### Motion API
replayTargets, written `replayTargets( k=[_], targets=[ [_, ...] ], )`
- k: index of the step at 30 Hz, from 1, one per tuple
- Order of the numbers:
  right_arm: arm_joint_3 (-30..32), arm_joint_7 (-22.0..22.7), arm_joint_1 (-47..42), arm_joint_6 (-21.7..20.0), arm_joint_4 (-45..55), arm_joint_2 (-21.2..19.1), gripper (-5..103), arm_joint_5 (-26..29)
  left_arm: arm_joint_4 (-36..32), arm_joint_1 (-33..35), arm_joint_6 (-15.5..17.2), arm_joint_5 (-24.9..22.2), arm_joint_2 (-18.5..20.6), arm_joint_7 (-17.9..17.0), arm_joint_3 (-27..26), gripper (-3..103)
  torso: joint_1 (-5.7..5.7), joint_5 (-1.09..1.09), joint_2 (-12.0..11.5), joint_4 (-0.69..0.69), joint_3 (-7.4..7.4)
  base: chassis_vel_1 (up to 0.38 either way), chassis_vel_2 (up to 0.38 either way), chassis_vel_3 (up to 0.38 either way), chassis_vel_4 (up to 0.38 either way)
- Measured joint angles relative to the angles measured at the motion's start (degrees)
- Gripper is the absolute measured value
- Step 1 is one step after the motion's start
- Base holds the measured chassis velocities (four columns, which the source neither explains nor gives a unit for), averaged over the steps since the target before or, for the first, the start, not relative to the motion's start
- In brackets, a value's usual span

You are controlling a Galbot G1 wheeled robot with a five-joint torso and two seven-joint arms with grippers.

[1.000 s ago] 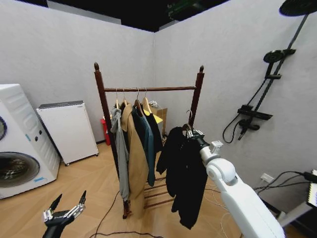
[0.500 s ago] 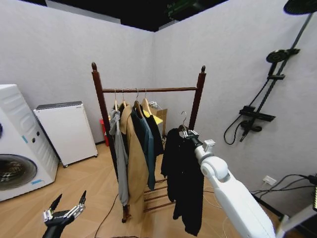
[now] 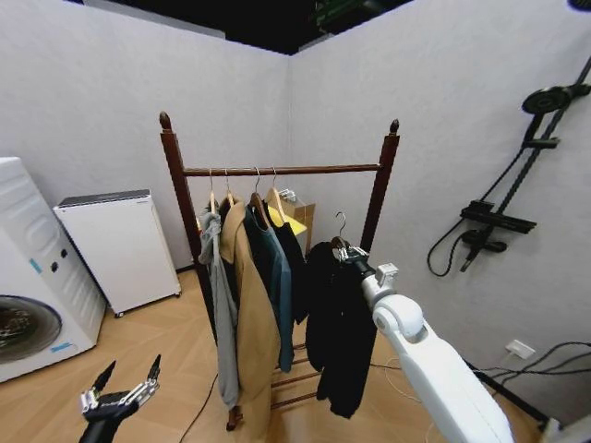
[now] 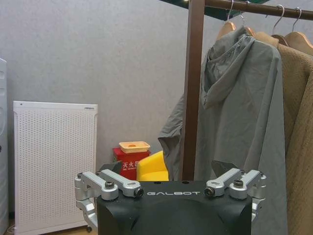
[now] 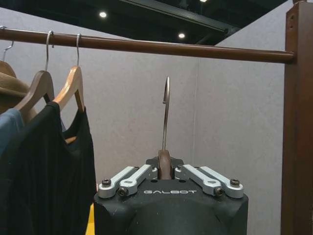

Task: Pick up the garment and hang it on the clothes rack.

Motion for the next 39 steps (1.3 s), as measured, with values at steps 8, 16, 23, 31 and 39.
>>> replayTargets(
  k=[8,16,23,31,39],
  targets=[
    [-2.47,0.59,4.10,-0.33,-0.94,-0.70,10,1.00,0.00,0.01,0.00,0.00,0.00,0.00,0.00,100,-0.01,0.00,0.01,0.03,0.00,0.052,0.023,0.018,0.042],
    [-5.73,1.08,11.45,-2.73,-1.38,-3.35,10,4.73,0.00,0.01,0.00,0.00,0.00,0.00,0.00,100,0.01,0.01,0.00,0.00,0.00,0.000,0.000,0.000,0.000],
    [-7.04,0.57,17.74,-3.96,-3.30,-5.15,10,7.76,0.00,0.01,0.00,0.00,0.00,0.00,0.00,100,0.01,0.01,0.00,0.01,0.00,0.000,0.000,0.000,0.000],
    [-10.43,0.05,29.11,-5.99,-8.09,-7.64,10,15.83,0.00,0.01,0.00,0.00,0.00,0.01,0.00,100,0.01,0.00,0.00,0.00,0.00,0.000,0.000,0.000,0.000],
    [-15.70,0.51,35.52,-8.12,-14.11,-6.02,10,20.51,0.00,0.01,0.00,0.00,0.00,0.00,0.00,100,0.02,0.01,0.00,0.01,0.01,0.000,0.000,0.000,0.000]
  ],
)
